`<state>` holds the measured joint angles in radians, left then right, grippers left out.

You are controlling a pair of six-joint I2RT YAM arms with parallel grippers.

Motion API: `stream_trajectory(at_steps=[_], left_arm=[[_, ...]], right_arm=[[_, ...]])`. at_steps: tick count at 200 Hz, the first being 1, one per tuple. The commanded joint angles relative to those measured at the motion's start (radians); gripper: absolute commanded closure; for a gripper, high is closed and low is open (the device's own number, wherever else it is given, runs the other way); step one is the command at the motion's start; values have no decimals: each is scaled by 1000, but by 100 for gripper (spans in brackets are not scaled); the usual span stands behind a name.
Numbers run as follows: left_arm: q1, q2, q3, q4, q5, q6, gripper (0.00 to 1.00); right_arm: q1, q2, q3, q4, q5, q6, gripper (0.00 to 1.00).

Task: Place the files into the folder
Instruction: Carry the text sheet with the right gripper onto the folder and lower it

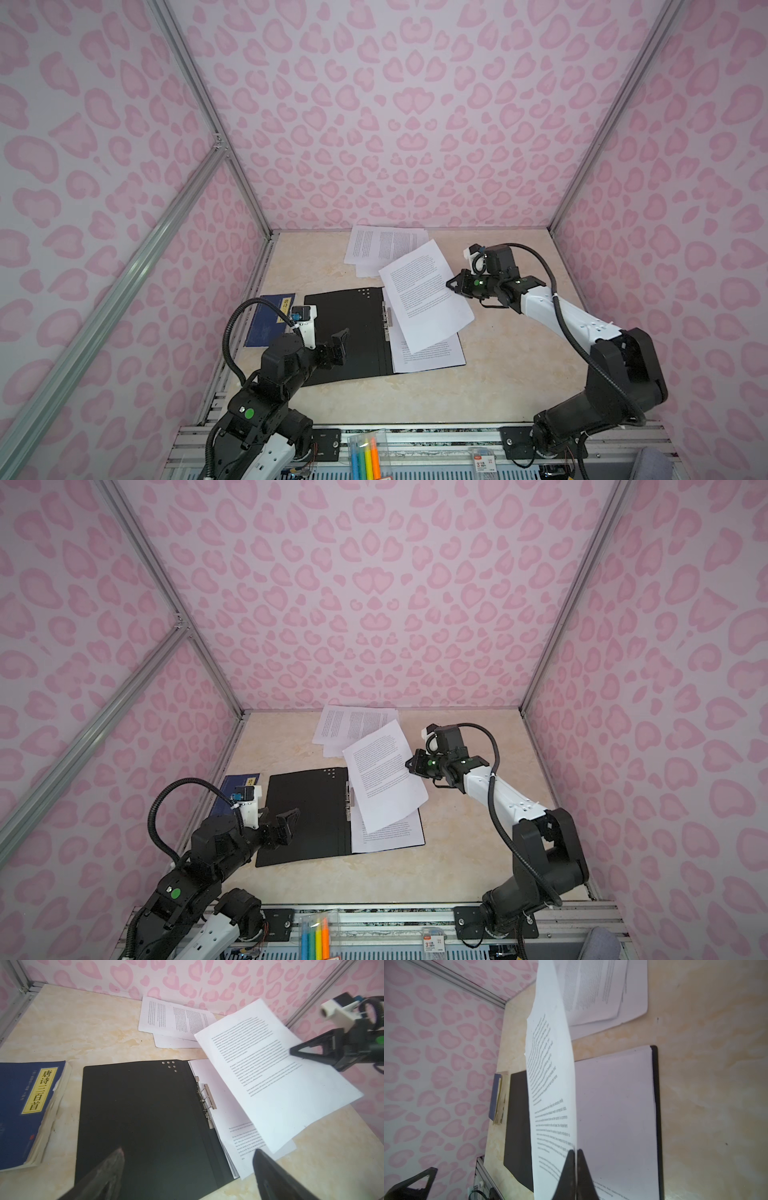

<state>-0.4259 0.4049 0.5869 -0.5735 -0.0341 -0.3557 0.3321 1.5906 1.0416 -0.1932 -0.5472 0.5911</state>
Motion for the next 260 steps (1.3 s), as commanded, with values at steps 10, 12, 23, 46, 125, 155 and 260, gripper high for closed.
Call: stream_trajectory(at_steps=[10, 12, 23, 46, 125, 155, 260], left_arm=[[-3, 38, -18, 36, 41, -3, 2], [-3, 44, -16, 36, 44, -3, 2], [-2, 70, -8, 34, 64, 3, 2], [-2, 103, -1, 26, 79, 11, 3], [-2, 104, -6, 30, 75, 11, 2], [-3, 105, -6, 28, 71, 14, 2], [-2, 103, -7, 27, 71, 19, 2]], right_arm=[[-7, 93, -89, 91, 29, -25, 100], [-7, 97, -94, 96, 32, -23, 100], [-7, 114, -120, 114, 48, -10, 100], [-9, 103, -176, 155, 94, 27, 100], [35, 92, -210, 219, 122, 160, 100], [61, 86, -227, 243, 132, 213, 100], [94, 68, -258, 232, 152, 240, 100]])
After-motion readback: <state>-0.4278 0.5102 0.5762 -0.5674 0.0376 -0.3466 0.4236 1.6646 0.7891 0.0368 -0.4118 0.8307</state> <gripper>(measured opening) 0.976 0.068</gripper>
